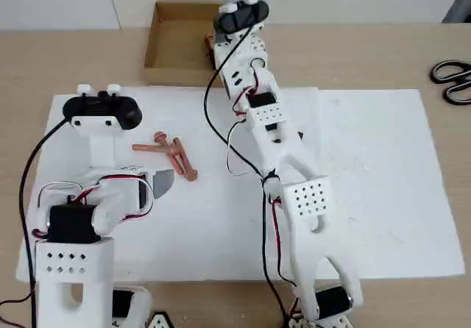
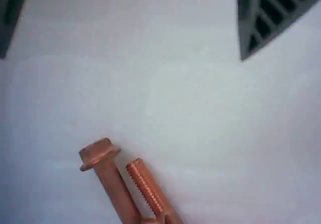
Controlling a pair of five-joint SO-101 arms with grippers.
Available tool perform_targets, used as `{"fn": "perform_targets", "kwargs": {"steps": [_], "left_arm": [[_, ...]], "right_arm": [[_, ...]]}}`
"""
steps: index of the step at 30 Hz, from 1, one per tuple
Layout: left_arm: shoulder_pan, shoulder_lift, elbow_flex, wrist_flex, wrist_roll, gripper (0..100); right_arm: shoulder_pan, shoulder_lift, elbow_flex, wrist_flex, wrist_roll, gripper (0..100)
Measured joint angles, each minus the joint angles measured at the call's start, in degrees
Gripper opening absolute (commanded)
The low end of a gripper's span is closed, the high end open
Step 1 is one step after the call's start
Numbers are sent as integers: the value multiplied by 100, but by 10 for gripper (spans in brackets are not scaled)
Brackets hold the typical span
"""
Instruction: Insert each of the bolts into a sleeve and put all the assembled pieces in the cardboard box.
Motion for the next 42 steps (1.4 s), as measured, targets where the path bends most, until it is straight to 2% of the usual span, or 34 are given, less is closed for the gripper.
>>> {"fn": "perform_targets", "kwargs": {"steps": [5,13,15,21,29,33,39,42], "left_arm": [[0,0,0,0,0,280],[0,0,0,0,0,280],[0,0,0,0,0,280],[0,0,0,0,0,280],[0,0,0,0,0,280],[0,0,0,0,0,280],[0,0,0,0,0,280],[0,0,0,0,0,280]], "right_arm": [[-35,633,-624,0,0,9],[-26,888,-712,0,0,10],[-26,888,-721,26,0,45],[-9,879,-800,554,0,236],[44,879,-1284,853,0,242],[44,879,-2136,1574,0,242],[44,862,-3956,3341,0,242],[97,747,-4185,3991,0,242]]}}
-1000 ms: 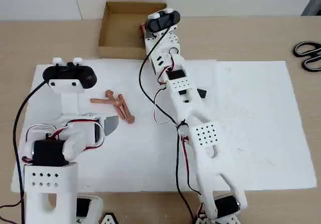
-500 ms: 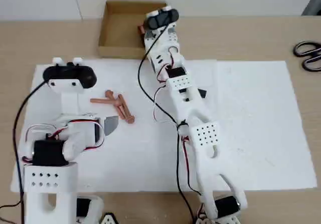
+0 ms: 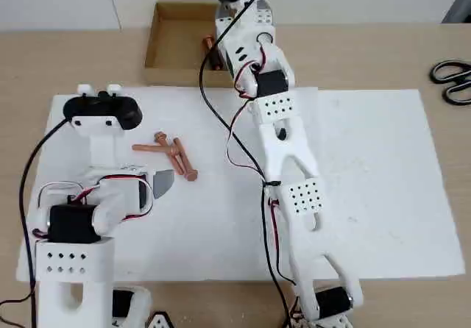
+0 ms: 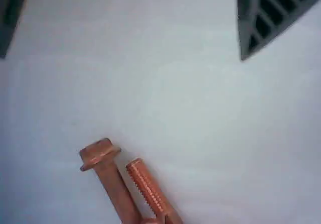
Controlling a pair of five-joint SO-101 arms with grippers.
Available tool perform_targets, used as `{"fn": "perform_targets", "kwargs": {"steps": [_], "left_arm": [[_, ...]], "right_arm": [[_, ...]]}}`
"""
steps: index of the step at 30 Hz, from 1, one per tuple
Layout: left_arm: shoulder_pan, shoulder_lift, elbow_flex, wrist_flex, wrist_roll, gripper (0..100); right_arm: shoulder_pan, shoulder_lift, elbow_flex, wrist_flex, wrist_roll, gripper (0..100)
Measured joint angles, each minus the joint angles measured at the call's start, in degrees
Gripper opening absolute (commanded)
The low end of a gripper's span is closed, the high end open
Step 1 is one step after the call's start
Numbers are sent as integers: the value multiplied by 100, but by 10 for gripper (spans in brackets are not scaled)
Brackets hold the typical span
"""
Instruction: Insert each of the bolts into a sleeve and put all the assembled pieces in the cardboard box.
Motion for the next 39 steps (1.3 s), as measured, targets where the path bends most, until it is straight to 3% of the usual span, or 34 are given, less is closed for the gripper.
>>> {"fn": "perform_targets", "kwargs": {"steps": [6,17,30,39], "left_arm": [[0,0,0,0,0,280],[0,0,0,0,0,280],[0,0,0,0,0,280],[0,0,0,0,0,280]], "right_arm": [[229,-1327,-9,1538,0,242],[211,-3851,-79,5371,0,242],[782,-4888,-9,5732,0,242],[993,-6356,2752,5732,0,242]]}}
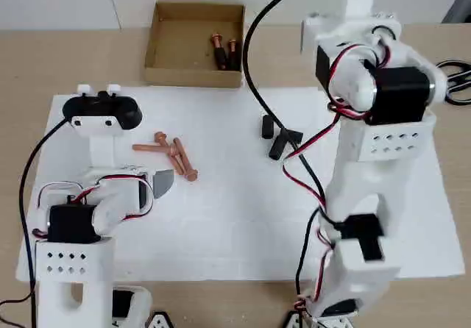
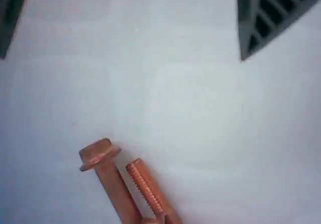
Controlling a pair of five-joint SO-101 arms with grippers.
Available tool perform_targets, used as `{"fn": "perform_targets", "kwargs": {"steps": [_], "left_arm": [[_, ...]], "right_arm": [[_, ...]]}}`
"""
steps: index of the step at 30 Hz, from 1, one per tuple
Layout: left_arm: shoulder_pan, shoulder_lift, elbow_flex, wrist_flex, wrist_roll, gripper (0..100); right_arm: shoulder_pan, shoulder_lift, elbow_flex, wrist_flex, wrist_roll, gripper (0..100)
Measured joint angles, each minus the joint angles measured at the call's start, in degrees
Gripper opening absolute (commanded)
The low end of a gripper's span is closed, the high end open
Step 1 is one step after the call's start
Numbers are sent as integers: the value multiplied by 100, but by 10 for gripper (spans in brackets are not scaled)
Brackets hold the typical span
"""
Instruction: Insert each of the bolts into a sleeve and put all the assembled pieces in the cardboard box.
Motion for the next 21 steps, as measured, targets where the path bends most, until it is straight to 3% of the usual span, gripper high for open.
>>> {"fn": "perform_targets", "kwargs": {"steps": [12,21], "left_arm": [[0,0,0,0,0,280],[0,0,0,0,0,280]], "right_arm": [[-79,-1099,4360,-343,-35,242],[-211,-273,5354,-1081,-2259,241]]}}
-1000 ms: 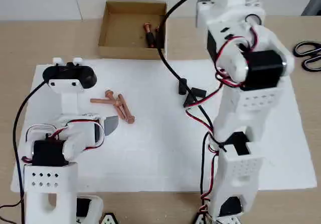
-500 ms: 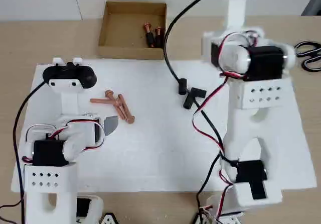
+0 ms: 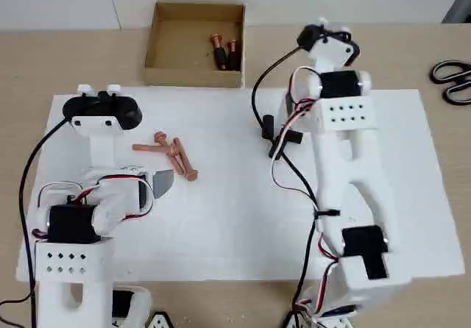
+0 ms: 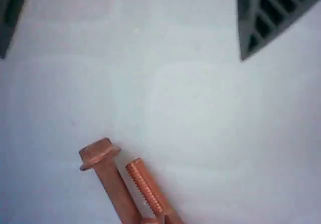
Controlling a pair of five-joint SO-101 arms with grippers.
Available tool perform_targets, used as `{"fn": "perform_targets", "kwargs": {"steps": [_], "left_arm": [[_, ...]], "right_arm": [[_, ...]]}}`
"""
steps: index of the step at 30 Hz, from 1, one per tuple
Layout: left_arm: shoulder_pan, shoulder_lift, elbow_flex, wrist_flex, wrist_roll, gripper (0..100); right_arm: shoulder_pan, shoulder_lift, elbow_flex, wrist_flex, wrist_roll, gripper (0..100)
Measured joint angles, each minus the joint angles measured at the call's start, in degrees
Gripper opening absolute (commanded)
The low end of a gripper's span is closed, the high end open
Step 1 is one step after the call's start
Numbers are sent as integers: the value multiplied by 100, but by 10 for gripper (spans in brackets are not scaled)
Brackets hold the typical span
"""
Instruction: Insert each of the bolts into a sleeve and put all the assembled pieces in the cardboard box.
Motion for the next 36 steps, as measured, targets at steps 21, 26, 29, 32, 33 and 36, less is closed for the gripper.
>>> {"fn": "perform_targets", "kwargs": {"steps": [21,26,29,32,33,36], "left_arm": [[0,0,0,0,0,280],[0,0,0,0,0,280],[0,0,0,0,0,280],[0,0,0,0,0,280],[0,0,0,0,0,280],[0,0,0,0,0,280]], "right_arm": [[-545,1407,9,-870,-343,241],[-554,1424,9,-1187,-343,241],[-554,1433,9,-1240,-343,241],[-554,1538,9,-1240,-343,241],[-554,1618,9,-1240,-343,241],[-554,1925,9,-1240,-343,241]]}}
